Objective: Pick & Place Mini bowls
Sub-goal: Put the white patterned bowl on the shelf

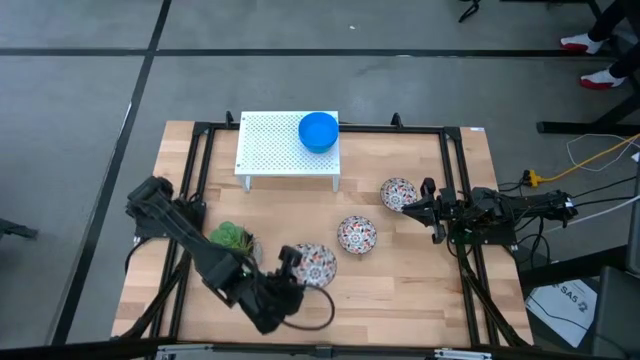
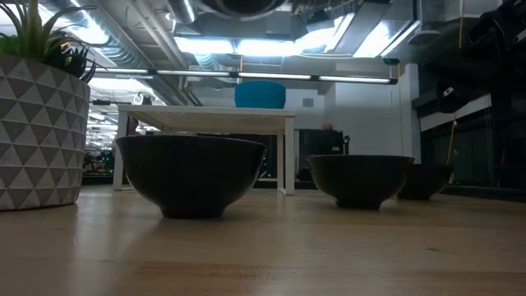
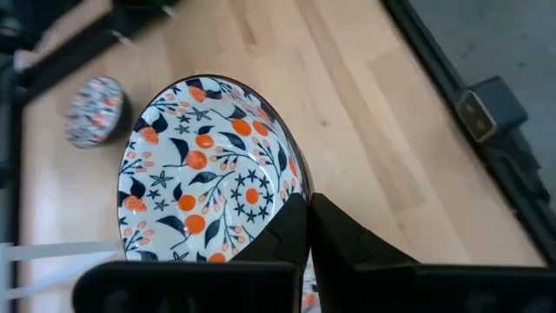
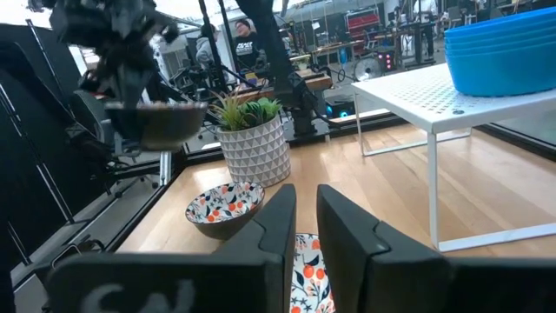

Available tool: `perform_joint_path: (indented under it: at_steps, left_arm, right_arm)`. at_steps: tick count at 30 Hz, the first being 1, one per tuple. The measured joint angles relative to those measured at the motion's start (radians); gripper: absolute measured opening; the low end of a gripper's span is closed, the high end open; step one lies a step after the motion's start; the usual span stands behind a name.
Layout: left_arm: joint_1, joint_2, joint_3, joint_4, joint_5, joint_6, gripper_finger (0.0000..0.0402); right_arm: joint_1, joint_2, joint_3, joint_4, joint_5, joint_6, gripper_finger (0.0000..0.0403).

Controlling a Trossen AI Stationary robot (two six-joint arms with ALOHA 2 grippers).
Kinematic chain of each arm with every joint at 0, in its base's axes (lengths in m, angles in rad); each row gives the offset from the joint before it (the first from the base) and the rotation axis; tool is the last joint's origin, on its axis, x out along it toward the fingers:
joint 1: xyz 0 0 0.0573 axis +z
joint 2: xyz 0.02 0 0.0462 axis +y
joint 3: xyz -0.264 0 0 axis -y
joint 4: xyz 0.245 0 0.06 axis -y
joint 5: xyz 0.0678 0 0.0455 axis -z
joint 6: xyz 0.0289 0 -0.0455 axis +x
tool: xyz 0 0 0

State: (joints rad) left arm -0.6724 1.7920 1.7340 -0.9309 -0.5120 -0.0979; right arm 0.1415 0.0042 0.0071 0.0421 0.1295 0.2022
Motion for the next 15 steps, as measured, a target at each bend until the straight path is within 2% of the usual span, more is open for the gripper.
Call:
perform_joint_path:
  at_steps: [15]
  left_arm:
    - [0.050, -0.179, 0.000, -0.071, -0.116, 0.034, 0.0003]
  right_arm:
    - [0.000, 0.000, 0.000, 0.000, 0.000, 0.001, 0.0052]
